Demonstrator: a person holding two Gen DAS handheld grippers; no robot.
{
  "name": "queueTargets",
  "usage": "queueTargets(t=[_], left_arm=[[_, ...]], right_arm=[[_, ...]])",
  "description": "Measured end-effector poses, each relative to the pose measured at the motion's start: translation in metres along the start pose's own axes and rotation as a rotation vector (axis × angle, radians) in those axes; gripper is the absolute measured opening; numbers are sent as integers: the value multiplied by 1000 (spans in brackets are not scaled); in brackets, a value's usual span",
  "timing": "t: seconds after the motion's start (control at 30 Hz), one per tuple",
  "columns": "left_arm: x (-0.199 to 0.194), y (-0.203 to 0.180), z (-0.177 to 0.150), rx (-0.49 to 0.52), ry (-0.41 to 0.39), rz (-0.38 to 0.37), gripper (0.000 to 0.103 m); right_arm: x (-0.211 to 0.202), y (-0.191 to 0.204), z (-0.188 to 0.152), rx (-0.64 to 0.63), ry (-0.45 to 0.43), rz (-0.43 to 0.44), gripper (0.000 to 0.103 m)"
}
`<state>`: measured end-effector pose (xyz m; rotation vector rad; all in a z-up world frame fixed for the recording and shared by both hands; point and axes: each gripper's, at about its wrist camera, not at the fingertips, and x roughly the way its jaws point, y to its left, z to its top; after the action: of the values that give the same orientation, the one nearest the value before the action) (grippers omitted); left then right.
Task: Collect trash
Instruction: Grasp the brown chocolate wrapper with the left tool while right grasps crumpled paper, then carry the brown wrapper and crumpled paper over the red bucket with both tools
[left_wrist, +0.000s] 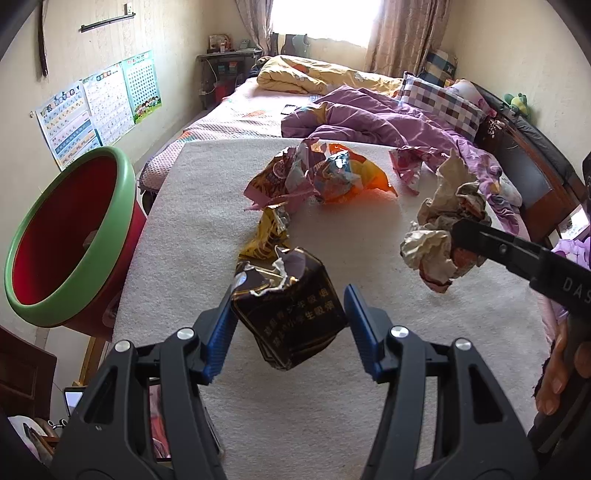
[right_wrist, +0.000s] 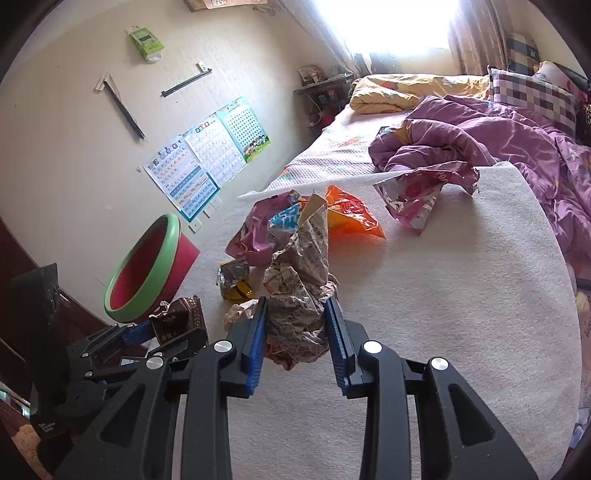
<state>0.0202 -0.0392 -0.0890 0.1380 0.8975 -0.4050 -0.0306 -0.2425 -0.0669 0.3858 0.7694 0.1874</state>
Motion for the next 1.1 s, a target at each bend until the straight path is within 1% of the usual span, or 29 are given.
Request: queueTargets(t=[0.27,0.4,0.7,1.1], left_arm=[[-6,14,-1,-16,-17,-5,55],[-6,21,-3,-18,-9,-10,55],[-10,50,-2,-36,-16,-9,55],[-15,89,2,-36,-27,-27,55]], right_arm=[[5,19,1,-22,2,7,30],[12,28,1,-25,12,9,31],[24,55,-1,-38,15,13,31],[38,95,-5,-60,9,-7,31]])
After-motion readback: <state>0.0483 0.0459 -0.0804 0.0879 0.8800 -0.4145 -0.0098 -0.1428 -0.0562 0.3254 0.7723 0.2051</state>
